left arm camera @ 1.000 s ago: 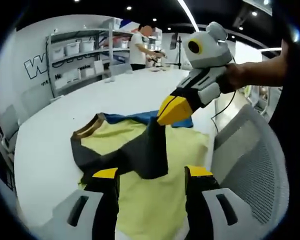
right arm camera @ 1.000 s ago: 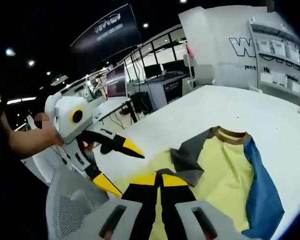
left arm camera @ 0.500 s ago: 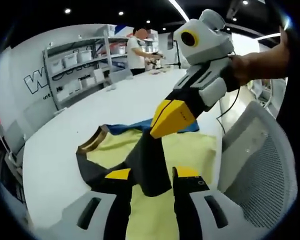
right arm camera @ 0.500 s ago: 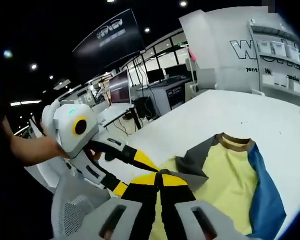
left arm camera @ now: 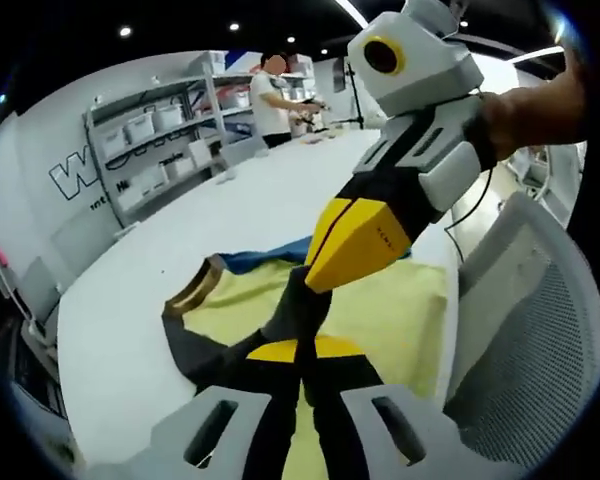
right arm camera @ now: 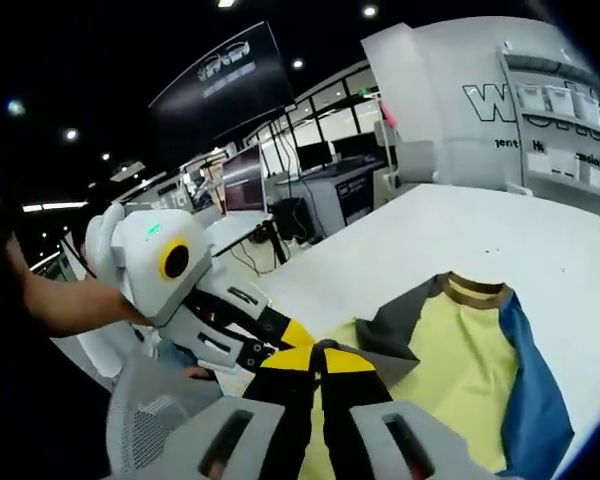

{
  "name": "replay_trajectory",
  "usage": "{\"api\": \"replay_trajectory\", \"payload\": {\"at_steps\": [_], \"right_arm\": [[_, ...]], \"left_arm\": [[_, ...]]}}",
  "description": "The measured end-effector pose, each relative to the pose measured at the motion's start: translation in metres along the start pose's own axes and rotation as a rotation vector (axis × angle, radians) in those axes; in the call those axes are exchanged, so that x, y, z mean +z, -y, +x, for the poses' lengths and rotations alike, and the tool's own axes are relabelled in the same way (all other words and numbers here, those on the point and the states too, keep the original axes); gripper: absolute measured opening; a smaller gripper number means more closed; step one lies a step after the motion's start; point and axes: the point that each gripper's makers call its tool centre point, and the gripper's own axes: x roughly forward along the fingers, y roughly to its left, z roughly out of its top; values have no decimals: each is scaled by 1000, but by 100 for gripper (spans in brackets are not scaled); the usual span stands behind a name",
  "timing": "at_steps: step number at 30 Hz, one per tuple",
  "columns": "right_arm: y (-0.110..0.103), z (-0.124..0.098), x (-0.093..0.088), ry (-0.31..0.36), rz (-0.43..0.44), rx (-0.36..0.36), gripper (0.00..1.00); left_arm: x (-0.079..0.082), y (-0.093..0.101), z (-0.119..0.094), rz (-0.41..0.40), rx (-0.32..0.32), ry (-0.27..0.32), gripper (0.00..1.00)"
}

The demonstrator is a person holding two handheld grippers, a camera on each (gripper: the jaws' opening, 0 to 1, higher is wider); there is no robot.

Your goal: Fold the garment on the visible template until the final outline fits inside the template.

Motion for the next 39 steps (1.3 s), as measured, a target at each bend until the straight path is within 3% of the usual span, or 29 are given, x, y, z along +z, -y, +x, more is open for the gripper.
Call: {"api": "replay_trajectory", "payload": {"at_steps": [4, 10, 17, 30, 39], "right_arm": [[2, 0, -5, -8, -17, -6, 0], [9, -5, -11, -16, -78, -44, 3], [22, -13, -17, -24, -120, -99, 17], [45, -36, -34, -34, -100, -185, 34], [65, -55, -41, -22, -81, -254, 52]], "left_arm": [[0, -9, -3, 1, 8, -6, 5], [-1, -37, -13, -43, 67, -4, 5], [-5, -70, -25, -77, 137, -11, 5], [-17, -118, -48, -138, 233, -18, 5], [-17, -154, -64, -144, 288, -17, 5]]}}
